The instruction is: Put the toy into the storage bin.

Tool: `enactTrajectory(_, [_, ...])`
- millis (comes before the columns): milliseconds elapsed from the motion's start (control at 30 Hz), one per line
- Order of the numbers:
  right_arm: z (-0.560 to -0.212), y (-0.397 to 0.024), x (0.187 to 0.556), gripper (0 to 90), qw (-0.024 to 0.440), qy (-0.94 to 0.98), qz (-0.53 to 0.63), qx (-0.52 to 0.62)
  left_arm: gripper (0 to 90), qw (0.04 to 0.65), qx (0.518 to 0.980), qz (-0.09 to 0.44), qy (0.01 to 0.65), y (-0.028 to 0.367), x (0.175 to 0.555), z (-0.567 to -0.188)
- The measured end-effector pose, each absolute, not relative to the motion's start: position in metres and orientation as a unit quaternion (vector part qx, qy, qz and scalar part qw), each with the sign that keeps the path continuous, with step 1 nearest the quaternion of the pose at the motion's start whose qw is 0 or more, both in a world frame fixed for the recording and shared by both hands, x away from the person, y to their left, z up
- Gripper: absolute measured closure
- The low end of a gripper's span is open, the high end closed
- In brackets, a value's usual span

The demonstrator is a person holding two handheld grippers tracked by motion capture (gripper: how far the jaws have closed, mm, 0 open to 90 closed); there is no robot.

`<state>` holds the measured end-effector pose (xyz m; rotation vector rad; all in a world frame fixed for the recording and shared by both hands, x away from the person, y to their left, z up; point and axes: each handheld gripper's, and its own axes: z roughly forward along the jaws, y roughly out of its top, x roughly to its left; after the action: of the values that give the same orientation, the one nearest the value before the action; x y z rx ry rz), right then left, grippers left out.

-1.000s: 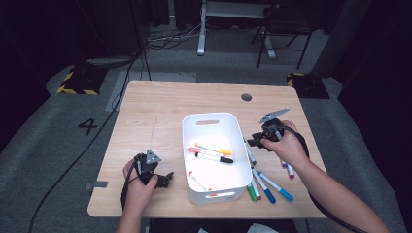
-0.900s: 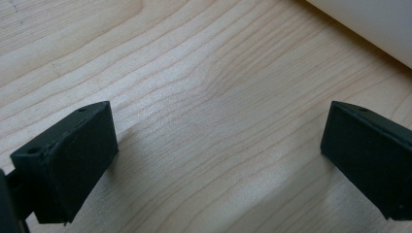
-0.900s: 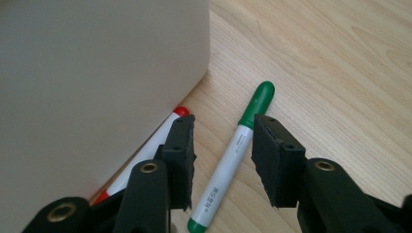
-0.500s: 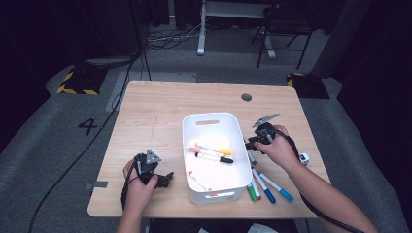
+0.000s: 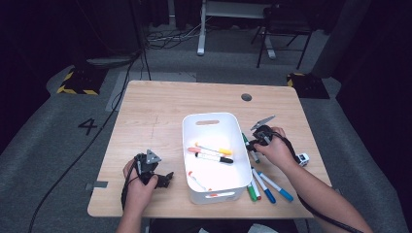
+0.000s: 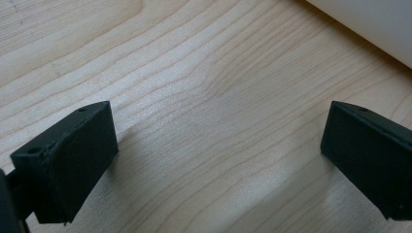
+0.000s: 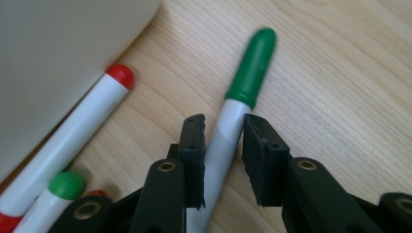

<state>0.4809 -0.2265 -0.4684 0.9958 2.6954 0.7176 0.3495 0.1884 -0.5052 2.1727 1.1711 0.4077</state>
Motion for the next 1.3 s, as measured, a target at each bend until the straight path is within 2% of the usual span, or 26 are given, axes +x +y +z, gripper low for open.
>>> enactTrajectory(167, [-0.473,-0.229,0.481,76.7,0.094,0.907,0.235,0.338,0.2,0.315,0.824,0.154,0.445,0.188,0.349,-0.505])
enactTrajectory(633, [-0.47,-0.232,0.478,77.2,0.086,0.9,0.239,0.354,0.2,0.315,0.824,0.153,0.445,0.188,0.349,-0.505])
enactTrajectory(1300, [-0.424,-0.251,0.458,77.2,0.084,0.879,0.304,0.357,0.1,0.315,0.825,0.154,0.444,0.188,0.35,-0.505])
